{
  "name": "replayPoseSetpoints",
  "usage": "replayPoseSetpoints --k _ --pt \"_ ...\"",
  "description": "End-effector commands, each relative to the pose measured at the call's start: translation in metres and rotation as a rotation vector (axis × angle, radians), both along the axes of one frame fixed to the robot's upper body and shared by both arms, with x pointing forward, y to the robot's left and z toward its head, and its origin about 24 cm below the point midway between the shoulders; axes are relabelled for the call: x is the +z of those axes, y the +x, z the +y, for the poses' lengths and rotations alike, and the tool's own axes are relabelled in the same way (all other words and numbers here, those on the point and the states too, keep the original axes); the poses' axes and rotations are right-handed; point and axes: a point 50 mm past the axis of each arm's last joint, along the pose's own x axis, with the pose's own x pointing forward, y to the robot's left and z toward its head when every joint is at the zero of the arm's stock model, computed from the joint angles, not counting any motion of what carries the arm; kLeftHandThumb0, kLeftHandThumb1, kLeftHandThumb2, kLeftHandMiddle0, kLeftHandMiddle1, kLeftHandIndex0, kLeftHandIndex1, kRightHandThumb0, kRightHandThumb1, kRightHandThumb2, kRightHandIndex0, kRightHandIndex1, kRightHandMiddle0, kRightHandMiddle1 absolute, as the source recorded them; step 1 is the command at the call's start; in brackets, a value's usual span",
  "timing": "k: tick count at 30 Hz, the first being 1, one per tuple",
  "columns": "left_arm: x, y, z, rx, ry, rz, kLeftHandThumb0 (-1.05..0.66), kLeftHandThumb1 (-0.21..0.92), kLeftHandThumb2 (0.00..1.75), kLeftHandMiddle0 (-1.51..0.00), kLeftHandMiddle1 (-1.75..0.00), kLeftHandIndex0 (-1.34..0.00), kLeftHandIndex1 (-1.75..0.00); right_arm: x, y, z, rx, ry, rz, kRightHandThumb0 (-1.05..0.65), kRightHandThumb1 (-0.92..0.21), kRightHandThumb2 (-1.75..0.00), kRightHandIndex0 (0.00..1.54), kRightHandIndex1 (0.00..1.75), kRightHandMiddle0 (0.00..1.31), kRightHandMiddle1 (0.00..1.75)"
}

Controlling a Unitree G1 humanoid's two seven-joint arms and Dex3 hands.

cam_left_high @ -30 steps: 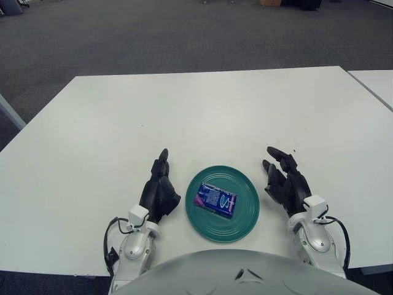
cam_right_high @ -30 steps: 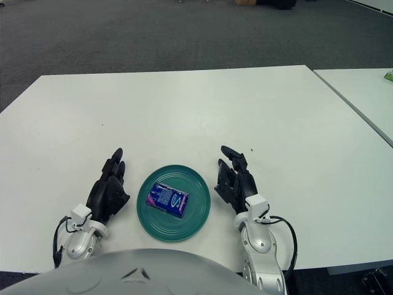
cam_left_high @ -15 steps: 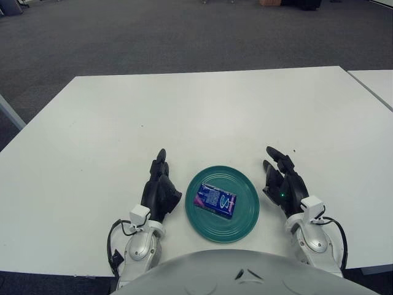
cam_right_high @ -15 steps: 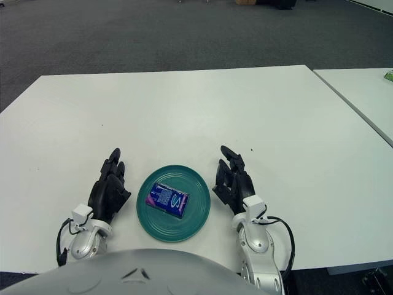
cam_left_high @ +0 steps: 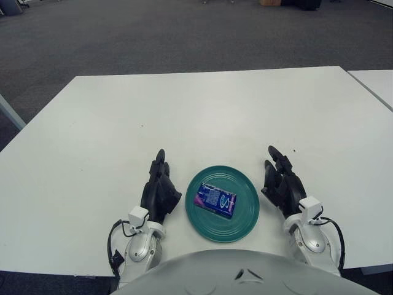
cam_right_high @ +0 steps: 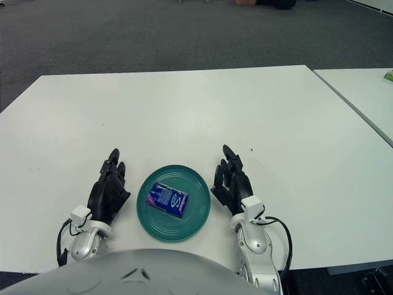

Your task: Put the gum into the plate.

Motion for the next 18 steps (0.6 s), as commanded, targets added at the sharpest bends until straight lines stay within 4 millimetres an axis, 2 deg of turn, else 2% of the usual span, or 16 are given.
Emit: replayPoseSetpoints --k 1,11,18 --pt "-0.0070 -0.0036 -0.0028 -0.030 -0.027 0.040 -1.05 0.92 0.98 0.00 0.00 0.00 0.00 -0.0084 -0.0155 -0.0036 0.013 -0.031 0.054 -0.93 -0.92 -1.02 0.00 0.00 0.00 0.01" --pt "-0.0041 -0.0032 -0.0031 -0.021 -0.090 0.020 -1.05 0.92 0.93 0.00 0.00 0.00 0.00 -0.0078 -0.0149 -0.0032 0.037 -0.032 0.051 -0.97 -0.92 -1.03 0.00 0.00 0.00 0.00" --pt "-0.0025 -0.0030 -0.0020 -0.059 0.005 0.016 -1.05 0.92 0.94 0.00 0.00 0.00 0.00 -0.0079 -0.0151 -0.0025 0.035 -0.029 0.050 -0.99 -0.92 -1.00 0.00 0.00 0.00 0.00"
